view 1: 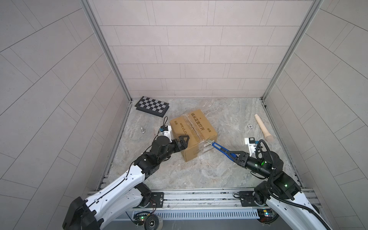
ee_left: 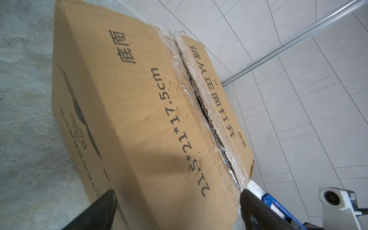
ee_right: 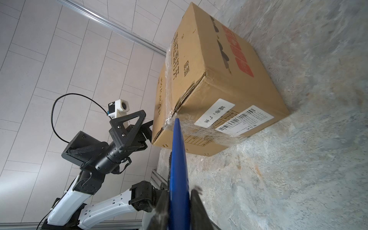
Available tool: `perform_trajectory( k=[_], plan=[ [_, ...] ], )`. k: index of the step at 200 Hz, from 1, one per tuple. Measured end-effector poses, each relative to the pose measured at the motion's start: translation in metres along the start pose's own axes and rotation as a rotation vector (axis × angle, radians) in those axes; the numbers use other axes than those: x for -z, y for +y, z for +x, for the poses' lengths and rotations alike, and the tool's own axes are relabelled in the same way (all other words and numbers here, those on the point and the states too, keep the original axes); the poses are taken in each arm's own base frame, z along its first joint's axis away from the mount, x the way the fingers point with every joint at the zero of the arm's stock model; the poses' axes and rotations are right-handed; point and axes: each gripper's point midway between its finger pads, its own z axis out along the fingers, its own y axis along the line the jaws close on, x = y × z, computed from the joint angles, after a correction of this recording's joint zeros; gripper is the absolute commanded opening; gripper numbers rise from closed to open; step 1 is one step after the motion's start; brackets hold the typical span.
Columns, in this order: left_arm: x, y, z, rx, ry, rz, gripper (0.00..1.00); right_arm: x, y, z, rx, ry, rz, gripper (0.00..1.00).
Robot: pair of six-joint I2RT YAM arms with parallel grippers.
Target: Unpack the express box
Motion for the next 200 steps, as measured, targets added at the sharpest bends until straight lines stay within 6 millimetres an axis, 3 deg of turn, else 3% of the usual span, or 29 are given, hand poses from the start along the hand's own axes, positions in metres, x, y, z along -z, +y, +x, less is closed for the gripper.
perform_trajectory(
  k=[200],
  plan=[
    [-0.0027, 0.0043, 0.004, 0.0, 0.007, -0.006, 1.0, 0.0018, 0.0045, -0.0054, 0.008, -0.021, 0.0, 0.0]
  ],
)
